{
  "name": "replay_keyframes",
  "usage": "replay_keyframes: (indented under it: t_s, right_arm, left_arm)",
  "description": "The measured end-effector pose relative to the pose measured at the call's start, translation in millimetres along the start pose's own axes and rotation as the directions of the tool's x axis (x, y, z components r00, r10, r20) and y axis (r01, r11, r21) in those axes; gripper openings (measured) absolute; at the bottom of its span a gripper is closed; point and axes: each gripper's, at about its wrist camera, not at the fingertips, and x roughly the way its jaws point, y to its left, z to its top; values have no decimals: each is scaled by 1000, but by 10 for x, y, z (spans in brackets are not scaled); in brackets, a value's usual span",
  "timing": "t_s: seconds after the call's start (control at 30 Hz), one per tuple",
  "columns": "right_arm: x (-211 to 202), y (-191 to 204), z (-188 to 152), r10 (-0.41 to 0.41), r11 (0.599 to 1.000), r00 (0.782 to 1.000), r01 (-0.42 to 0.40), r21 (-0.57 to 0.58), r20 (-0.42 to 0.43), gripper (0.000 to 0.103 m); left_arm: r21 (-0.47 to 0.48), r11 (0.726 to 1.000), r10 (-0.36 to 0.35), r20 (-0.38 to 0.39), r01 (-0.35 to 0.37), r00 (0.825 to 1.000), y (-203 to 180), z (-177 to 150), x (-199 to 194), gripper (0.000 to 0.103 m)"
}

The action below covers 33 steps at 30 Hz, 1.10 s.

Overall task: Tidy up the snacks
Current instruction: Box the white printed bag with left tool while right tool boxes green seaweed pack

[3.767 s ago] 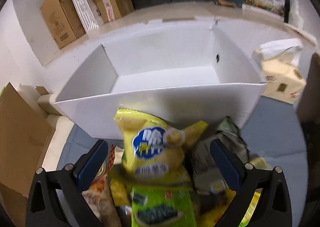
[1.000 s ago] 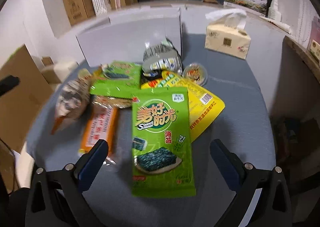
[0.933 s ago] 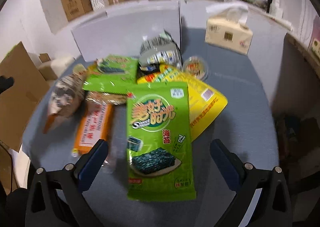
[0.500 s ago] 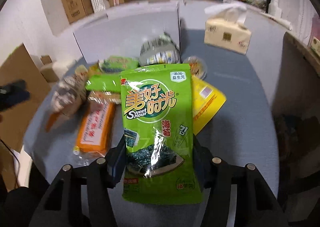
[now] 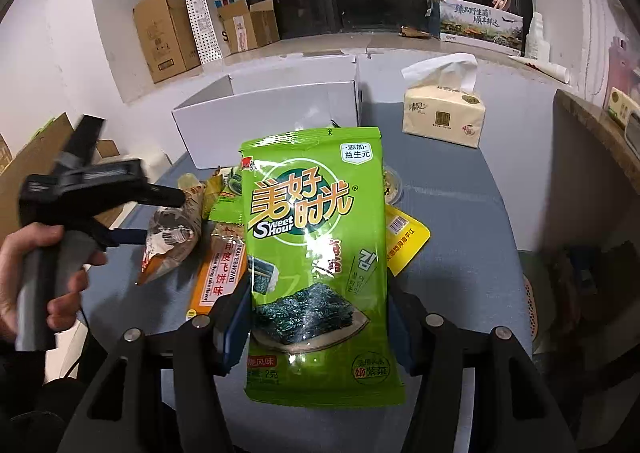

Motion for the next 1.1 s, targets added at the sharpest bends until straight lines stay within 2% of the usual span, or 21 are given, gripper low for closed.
replay_keyframes:
  t_s: [0.03,0.07,0.1,0.13,0.2,0.3,0.37,0.5,0.6,0.73,0.83,0.97,1.1]
  right_arm:
    - [-10,6,2,1,1000,1000,-1,-1,2,63]
    - [-16,11,3,4,1000,1000,-4,-2,3,63]
    - [-20,13,3,4,1000,1000,-4,-4,4,63]
    - [-25,12,3,5,1000,1000,-5,-4,5,63]
    - [-40,8,5,9,1000,1000,-9,-3,9,63]
    - [-58,6,8,15,1000,1000,-15,-4,16,63]
    - [-74,27,21,21,1000,1000,-21,-8,23,63]
    - [-75,104,88,32,999,999,-31,-21,42,63]
    - [-52,170,234,53,998,996,-51,-30,66,63]
    - [33,238,621,74,996,991,-69,-48,110,63]
    - [205,201,1118,108,994,985,-105,-25,131,63]
    - [482,79,1795,124,990,981,-132,47,151,63]
    - [897,-40,2334,99,991,987,-109,75,124,64]
  left_arm:
    - [15,1000,3,-6,-3,1000,-5,-3,52,78]
    - [32,999,14,4,-14,1000,-20,-5,62,74]
    - [57,998,37,28,-38,999,-41,-22,38,54]
    - [70,997,37,33,-40,999,-41,-37,28,44]
    - [86,996,-19,30,17,999,4,-93,-8,41]
    - [152,988,-35,97,20,995,75,-231,-203,39]
    - [237,971,-36,179,-7,983,62,-349,-427,39]
    - [341,939,-63,313,-50,948,30,-429,-859,39]
    - [409,908,-95,406,-88,909,-111,-330,-1127,39]
    - [465,878,-143,475,-109,869,-407,104,-1317,39]
    - [486,867,-157,467,-105,870,-612,613,-1320,39]
    - [525,833,-137,506,-177,852,-1010,1181,-1252,39]
    - [538,823,-131,491,-181,861,-1290,1664,-1077,39]
